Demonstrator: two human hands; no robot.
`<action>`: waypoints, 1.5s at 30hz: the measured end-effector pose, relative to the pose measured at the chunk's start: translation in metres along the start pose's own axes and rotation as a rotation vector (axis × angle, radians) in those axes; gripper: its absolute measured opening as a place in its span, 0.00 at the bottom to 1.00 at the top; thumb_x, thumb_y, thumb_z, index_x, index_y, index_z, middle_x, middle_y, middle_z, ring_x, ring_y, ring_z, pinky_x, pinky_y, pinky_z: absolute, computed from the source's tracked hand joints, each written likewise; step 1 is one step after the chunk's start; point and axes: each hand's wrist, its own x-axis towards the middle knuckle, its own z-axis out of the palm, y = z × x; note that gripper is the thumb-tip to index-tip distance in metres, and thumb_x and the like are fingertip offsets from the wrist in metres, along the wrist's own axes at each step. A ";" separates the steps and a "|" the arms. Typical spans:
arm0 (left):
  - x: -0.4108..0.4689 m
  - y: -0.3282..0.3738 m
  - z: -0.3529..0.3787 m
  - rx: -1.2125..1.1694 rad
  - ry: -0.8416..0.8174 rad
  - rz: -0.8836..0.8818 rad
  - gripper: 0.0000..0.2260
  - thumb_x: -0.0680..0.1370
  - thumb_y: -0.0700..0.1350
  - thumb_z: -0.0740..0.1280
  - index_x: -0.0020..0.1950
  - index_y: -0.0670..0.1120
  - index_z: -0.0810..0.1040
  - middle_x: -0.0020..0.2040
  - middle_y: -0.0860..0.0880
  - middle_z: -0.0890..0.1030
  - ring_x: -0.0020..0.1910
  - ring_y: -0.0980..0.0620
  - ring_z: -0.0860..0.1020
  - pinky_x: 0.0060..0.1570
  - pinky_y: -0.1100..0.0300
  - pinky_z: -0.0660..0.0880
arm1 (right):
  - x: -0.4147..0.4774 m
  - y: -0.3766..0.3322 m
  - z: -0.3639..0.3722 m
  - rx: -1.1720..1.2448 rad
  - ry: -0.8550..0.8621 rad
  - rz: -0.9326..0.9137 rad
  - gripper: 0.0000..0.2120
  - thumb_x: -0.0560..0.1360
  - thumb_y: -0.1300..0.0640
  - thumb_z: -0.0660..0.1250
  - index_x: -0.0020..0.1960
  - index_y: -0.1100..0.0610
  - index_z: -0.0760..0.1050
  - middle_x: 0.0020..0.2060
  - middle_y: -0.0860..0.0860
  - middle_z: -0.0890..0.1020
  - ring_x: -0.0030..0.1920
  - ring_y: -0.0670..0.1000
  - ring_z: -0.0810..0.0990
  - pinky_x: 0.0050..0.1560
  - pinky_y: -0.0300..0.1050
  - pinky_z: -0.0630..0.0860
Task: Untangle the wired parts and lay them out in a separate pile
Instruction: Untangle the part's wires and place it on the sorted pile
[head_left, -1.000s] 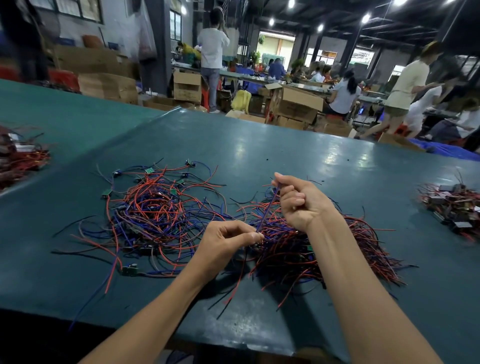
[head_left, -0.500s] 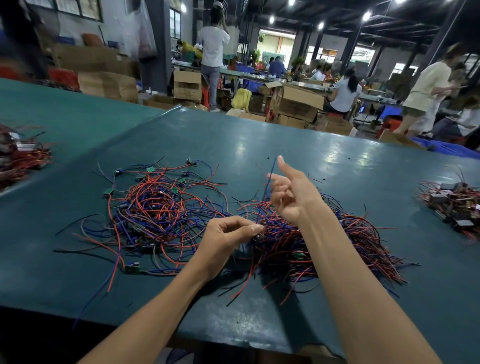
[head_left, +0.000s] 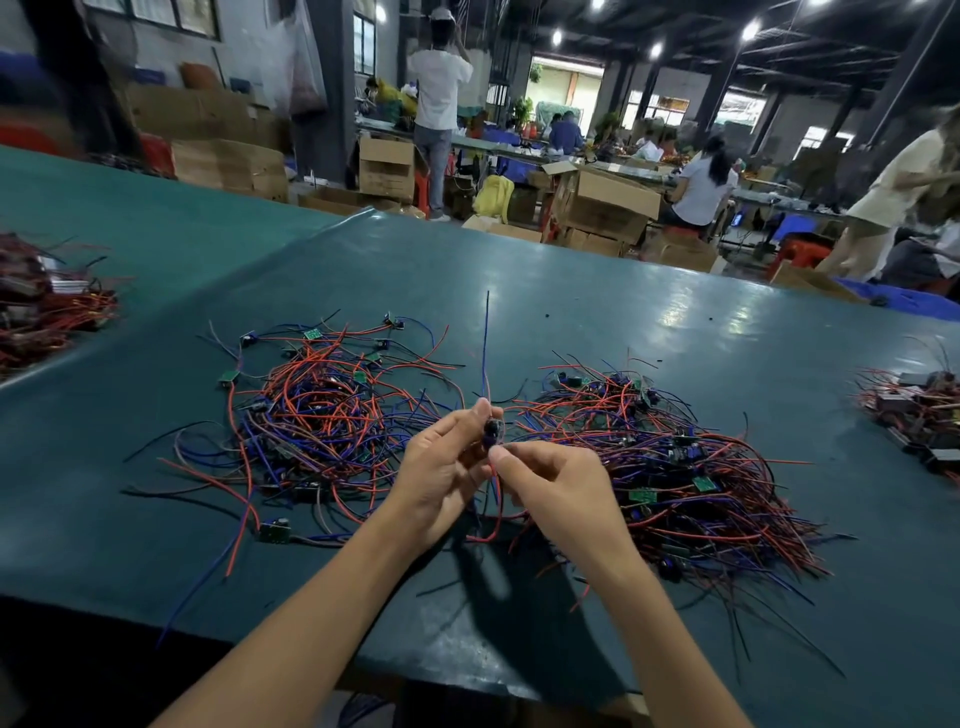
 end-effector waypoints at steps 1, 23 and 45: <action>0.001 -0.001 -0.001 0.003 0.006 -0.002 0.12 0.71 0.53 0.75 0.45 0.45 0.85 0.37 0.50 0.78 0.34 0.56 0.76 0.31 0.65 0.75 | 0.000 0.001 0.000 0.004 0.006 -0.002 0.06 0.75 0.51 0.74 0.44 0.51 0.87 0.31 0.41 0.84 0.32 0.36 0.78 0.42 0.39 0.75; -0.004 -0.003 0.000 0.110 -0.176 -0.087 0.07 0.74 0.41 0.71 0.47 0.37 0.84 0.43 0.40 0.83 0.41 0.47 0.80 0.46 0.56 0.78 | 0.001 0.003 -0.009 0.459 0.001 0.173 0.06 0.79 0.63 0.70 0.44 0.64 0.82 0.32 0.56 0.83 0.29 0.48 0.79 0.31 0.44 0.81; -0.007 -0.002 0.003 0.203 -0.056 0.012 0.10 0.73 0.47 0.73 0.44 0.40 0.86 0.46 0.41 0.85 0.34 0.51 0.81 0.36 0.60 0.78 | -0.005 -0.005 0.002 0.398 -0.137 0.248 0.15 0.83 0.59 0.64 0.42 0.66 0.80 0.28 0.53 0.76 0.26 0.50 0.76 0.28 0.46 0.81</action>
